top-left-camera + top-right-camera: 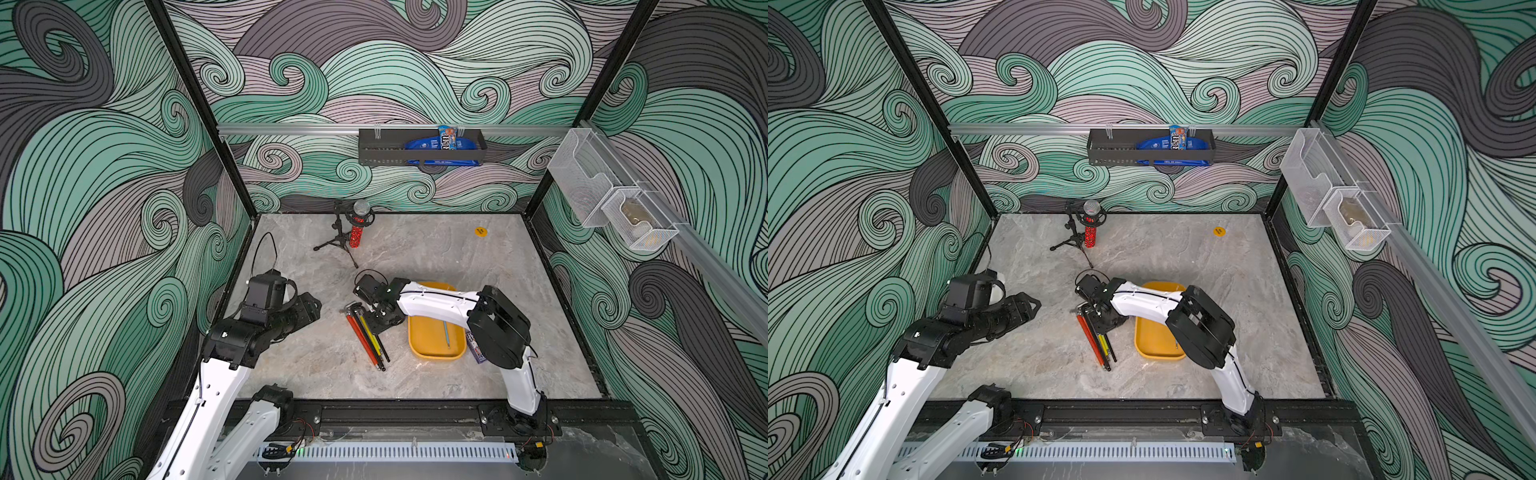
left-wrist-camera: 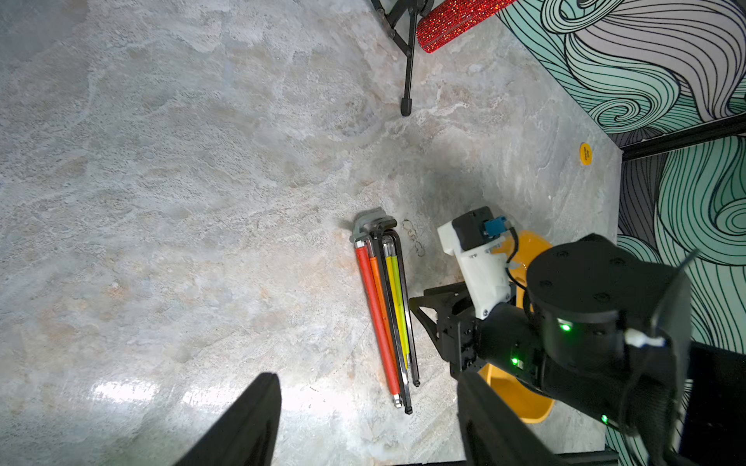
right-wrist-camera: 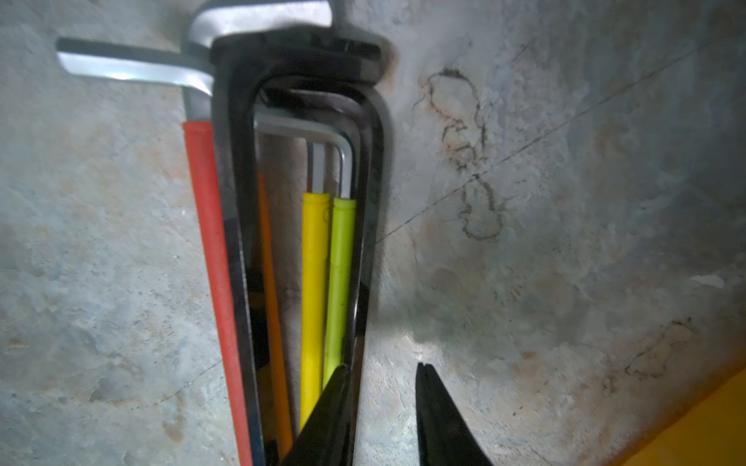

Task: Put the hex key on the desktop into the storage box
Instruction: Pick up the Allen key from the center of the board.

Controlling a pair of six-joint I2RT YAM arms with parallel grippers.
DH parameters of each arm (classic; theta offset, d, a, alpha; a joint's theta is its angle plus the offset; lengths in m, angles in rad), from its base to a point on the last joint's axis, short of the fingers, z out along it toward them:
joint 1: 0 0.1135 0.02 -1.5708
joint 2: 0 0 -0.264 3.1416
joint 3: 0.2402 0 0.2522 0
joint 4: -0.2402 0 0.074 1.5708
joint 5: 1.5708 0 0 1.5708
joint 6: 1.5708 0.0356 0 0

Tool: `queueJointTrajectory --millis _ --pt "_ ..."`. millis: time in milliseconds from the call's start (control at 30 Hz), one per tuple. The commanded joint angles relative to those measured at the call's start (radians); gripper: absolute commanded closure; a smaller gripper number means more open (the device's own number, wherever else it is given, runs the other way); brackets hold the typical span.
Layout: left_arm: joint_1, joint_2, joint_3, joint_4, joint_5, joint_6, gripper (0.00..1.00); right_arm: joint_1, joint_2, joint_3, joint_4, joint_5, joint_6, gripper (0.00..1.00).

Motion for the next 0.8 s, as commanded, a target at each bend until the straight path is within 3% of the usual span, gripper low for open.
queueJointTrajectory --millis 0,267,533,767 --pt "-0.003 -0.005 0.022 -0.003 0.008 -0.006 0.28 0.005 0.017 0.044 -0.009 -0.016 -0.011 0.70" --pt "-0.003 -0.005 0.013 -0.004 0.015 -0.003 0.28 0.008 0.038 0.036 -0.007 -0.005 -0.006 0.70" --pt "-0.003 -0.007 0.016 -0.004 0.019 -0.002 0.28 0.008 0.057 0.030 -0.010 0.027 -0.001 0.78" --pt "-0.003 -0.005 0.016 -0.004 0.020 -0.001 0.28 0.003 0.062 0.008 -0.010 0.057 0.024 0.75"
